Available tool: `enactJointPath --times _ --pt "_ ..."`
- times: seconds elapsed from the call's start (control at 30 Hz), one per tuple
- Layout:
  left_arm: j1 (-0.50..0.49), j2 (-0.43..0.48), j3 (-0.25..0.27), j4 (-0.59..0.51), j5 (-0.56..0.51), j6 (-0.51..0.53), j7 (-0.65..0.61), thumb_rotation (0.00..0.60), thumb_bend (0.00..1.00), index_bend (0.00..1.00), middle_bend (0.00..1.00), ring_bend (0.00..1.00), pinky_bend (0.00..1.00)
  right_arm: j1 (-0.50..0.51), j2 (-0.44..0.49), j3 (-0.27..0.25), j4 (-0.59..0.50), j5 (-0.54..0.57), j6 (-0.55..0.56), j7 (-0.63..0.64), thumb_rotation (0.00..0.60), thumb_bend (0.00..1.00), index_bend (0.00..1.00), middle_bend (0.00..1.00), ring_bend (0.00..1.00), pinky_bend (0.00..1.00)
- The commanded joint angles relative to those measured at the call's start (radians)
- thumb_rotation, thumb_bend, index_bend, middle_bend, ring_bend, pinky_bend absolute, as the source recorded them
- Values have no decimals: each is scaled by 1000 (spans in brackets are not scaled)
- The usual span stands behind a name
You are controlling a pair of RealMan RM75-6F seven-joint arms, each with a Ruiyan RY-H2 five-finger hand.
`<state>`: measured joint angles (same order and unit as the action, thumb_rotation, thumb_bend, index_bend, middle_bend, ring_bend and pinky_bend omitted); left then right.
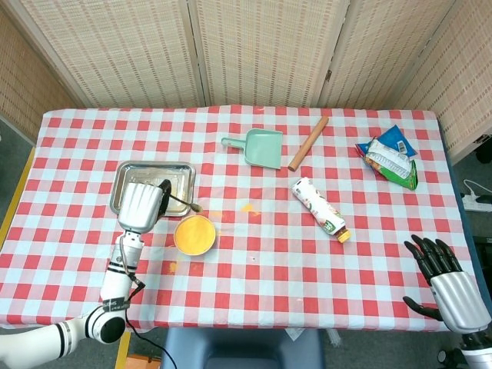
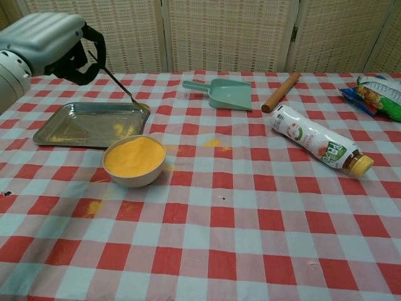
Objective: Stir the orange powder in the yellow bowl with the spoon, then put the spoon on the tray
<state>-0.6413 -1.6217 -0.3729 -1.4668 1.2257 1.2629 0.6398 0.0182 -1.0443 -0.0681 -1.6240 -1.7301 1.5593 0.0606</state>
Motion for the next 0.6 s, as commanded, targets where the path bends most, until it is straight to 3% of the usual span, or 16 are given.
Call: enactJointPath --times 0.03,0.37,0.6 --pt "-61 -93 -74 204 -112 -70 -141 600 526 876 1000 1000 1000 1 5 -1 1 0 -1 9 600 43 0 0 0 0" --pt "-160 -273 -66 640 -177 -175 -252 600 526 875 1000 1000 1000 1 18 -2 3 9 -8 33 600 44 0 0 0 0" --pt "-185 -327 -80 805 -250 -292 -286 600 517 820 1000 1000 1000 1 27 -7 3 -1 -3 55 600 43 0 0 0 0"
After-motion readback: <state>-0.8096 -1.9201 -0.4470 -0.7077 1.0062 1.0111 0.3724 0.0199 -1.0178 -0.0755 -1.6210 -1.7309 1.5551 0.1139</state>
